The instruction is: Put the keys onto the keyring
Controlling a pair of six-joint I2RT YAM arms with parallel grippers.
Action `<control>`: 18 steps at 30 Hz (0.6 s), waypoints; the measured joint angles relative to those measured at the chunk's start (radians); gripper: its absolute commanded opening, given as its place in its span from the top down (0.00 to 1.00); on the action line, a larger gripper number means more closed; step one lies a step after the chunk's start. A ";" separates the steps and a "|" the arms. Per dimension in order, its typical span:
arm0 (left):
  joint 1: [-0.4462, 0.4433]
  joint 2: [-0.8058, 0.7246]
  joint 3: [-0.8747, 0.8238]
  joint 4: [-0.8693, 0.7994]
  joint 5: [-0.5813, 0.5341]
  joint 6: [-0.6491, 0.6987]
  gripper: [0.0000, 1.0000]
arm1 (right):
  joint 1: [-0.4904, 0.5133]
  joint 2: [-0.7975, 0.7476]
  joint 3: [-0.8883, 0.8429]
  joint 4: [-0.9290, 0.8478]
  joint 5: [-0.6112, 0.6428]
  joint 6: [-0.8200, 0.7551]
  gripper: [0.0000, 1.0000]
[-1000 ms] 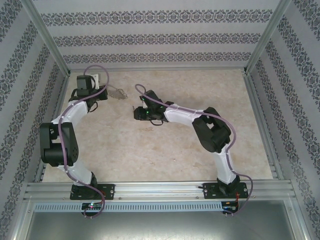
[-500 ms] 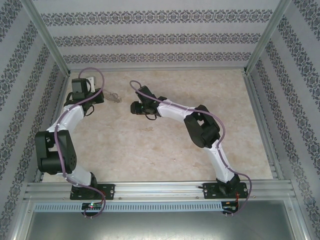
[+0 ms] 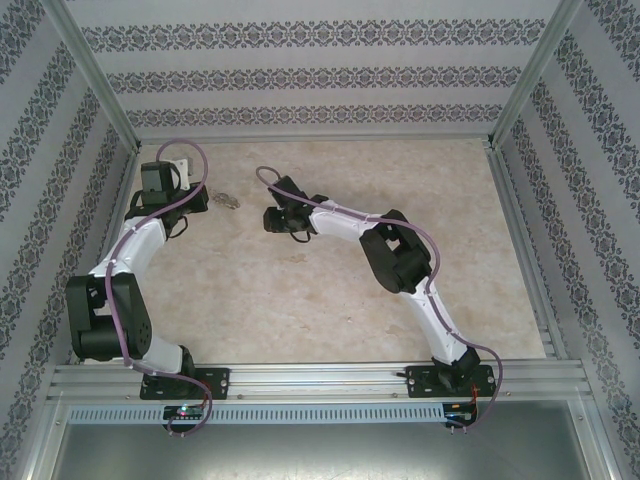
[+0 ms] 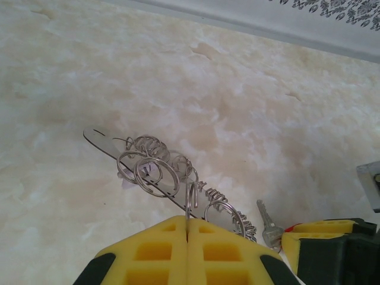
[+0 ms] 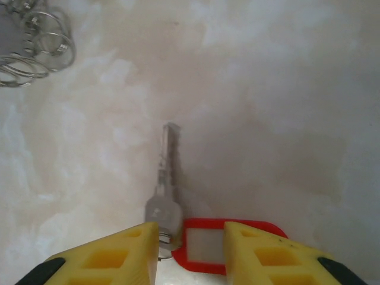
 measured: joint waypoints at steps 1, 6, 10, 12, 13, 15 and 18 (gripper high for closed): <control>0.000 -0.002 0.000 -0.001 0.001 0.000 1.00 | 0.000 0.002 0.008 -0.006 0.004 0.000 0.67; 0.000 -0.005 0.000 -0.003 0.007 0.000 1.00 | 0.006 0.030 0.068 -0.057 0.032 -0.016 0.65; 0.000 -0.005 0.000 -0.003 0.012 0.001 1.00 | 0.025 0.059 0.132 -0.127 0.090 -0.031 0.68; 0.000 -0.005 0.000 -0.003 0.015 0.001 1.00 | 0.034 0.066 0.153 -0.161 0.127 -0.050 0.69; 0.000 -0.005 0.000 -0.003 0.015 0.002 1.00 | 0.040 0.066 0.158 -0.179 0.146 -0.058 0.69; 0.000 -0.005 0.000 -0.003 0.015 0.004 1.00 | 0.048 0.065 0.158 -0.203 0.185 -0.083 0.69; 0.000 -0.006 0.000 -0.004 0.015 0.006 1.00 | 0.056 0.047 0.125 -0.201 0.224 -0.123 0.69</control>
